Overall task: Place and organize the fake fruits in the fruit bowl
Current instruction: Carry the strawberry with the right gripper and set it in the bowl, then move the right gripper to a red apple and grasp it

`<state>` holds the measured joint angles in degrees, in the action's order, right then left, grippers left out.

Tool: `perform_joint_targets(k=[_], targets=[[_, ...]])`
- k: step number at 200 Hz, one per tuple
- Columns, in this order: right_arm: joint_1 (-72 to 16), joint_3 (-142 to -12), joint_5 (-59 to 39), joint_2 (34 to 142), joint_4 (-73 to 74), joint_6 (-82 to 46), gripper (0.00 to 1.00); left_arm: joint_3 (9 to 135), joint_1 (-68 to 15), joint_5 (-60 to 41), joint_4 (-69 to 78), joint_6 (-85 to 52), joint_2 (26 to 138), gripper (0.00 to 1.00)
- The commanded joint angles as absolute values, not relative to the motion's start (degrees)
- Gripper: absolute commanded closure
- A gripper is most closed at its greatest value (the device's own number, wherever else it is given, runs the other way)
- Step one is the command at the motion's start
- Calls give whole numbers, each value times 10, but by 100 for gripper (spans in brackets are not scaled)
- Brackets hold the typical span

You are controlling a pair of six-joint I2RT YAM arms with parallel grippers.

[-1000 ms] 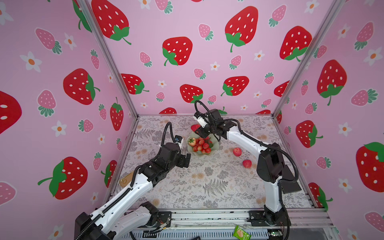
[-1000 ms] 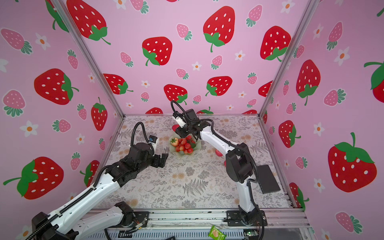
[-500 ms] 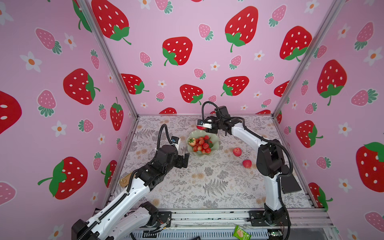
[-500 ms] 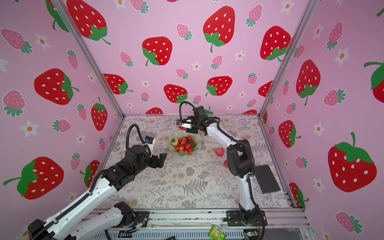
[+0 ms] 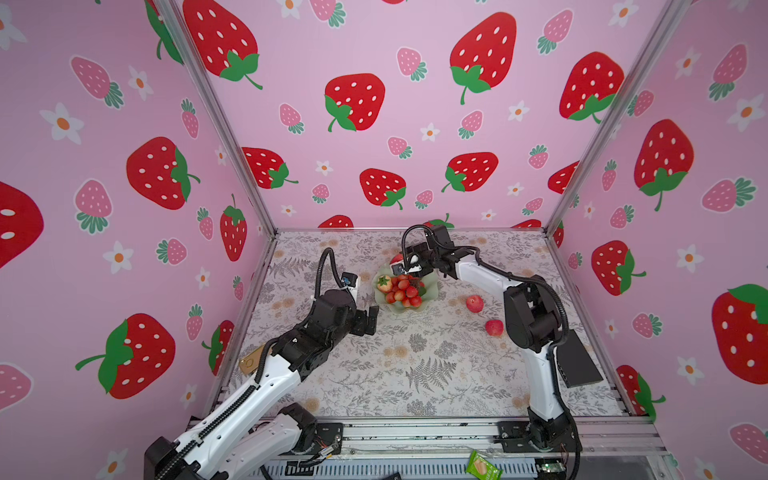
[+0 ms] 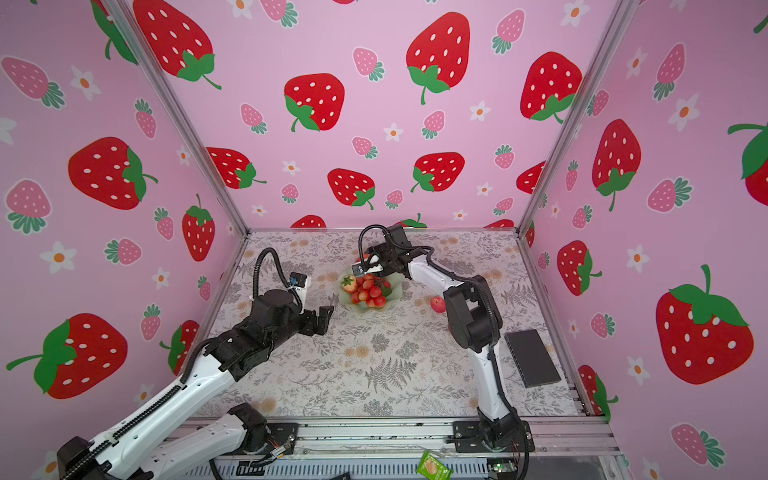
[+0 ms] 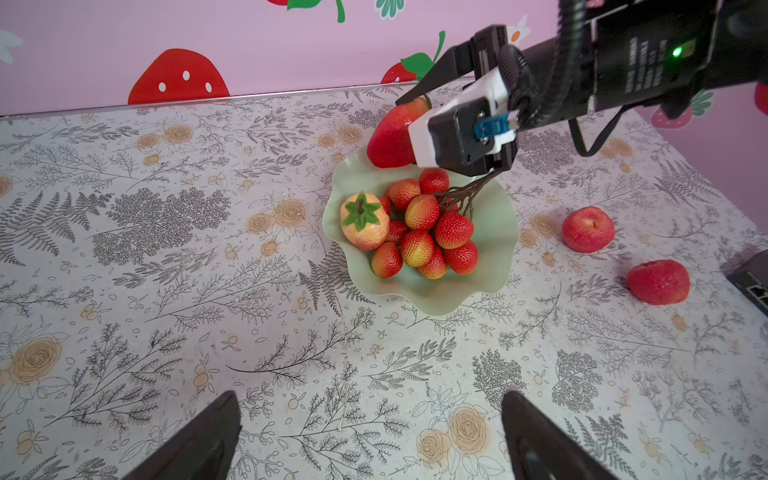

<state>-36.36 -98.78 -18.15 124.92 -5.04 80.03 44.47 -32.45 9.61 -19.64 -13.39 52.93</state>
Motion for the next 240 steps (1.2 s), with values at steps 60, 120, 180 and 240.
perform_joint_targets(k=[60, 120, 180, 240], targets=[[-368, -970, -171, 1259, 39, 896, 32, 442, -321, 107, -191, -139, 525, 1], [-369, -956, -176, 1247, 85, 880, 30, 439, -319, 106, -190, -140, 522, 1], [-368, -939, 13, 1144, 313, 490, 13, 464, -314, -61, -152, -98, 535, 1], [-350, -686, 273, 884, -24, 20, 12, 485, -355, -160, -131, -49, 598, 1]])
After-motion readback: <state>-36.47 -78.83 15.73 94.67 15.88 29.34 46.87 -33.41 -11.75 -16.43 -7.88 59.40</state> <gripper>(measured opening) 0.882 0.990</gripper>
